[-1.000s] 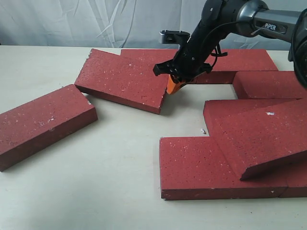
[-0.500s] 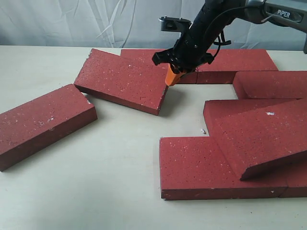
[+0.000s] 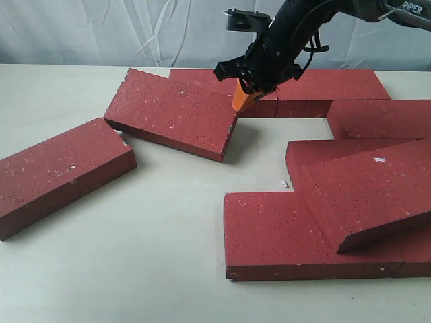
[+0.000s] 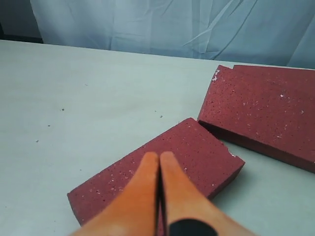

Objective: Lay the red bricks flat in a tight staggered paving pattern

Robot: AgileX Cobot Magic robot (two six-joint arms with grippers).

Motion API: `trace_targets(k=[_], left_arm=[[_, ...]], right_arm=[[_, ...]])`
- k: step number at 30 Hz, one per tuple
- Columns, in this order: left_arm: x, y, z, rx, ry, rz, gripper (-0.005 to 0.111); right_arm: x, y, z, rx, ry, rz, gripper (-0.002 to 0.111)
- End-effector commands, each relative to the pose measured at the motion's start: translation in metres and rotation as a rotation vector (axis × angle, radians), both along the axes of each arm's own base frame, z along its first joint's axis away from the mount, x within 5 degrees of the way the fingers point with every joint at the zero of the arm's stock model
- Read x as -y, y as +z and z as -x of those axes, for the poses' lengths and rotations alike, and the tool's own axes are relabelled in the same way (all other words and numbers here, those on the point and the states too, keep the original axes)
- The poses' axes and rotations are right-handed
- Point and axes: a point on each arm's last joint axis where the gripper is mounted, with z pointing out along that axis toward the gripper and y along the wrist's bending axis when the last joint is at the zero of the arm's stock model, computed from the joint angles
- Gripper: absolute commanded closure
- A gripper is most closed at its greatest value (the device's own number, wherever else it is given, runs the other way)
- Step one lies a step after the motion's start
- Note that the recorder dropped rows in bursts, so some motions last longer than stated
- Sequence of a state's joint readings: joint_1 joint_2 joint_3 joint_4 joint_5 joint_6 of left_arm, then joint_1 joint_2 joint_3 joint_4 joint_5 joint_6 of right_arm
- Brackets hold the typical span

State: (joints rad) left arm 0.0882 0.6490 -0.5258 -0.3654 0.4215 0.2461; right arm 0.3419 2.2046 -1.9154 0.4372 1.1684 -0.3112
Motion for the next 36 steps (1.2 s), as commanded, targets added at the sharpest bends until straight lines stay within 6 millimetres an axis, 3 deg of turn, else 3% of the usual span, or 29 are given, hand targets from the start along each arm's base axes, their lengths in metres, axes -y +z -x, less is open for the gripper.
trace_targets(k=[1,8,10,21,29,36], left_arm=[[-0.001,0.005,0.0,-0.008,-0.012,-0.05,0.107],[-0.001,0.028,-0.002,0.031,-0.019,-0.074,0.107],[-0.001,0.036,-0.011,0.006,-0.03,-0.072,0.107],[0.0,0.043,-0.067,-0.142,-0.091,-0.012,0.107],[0.009,0.032,-0.113,-0.189,-0.191,0.049,0.107],[0.032,0.009,-0.155,-0.221,-0.257,0.011,0.107]], right_arm=[[0.002,0.006,0.001,0.01,0.002,-0.003,0.109],[0.001,0.006,0.001,0.01,0.002,-0.004,0.109],[0.002,0.006,0.001,0.004,0.005,-0.002,0.109],[0.003,0.006,0.003,-0.011,0.014,0.009,0.109],[0.009,0.034,0.01,0.055,0.028,0.041,0.109],[0.011,0.037,0.009,0.086,0.02,0.052,0.109]])
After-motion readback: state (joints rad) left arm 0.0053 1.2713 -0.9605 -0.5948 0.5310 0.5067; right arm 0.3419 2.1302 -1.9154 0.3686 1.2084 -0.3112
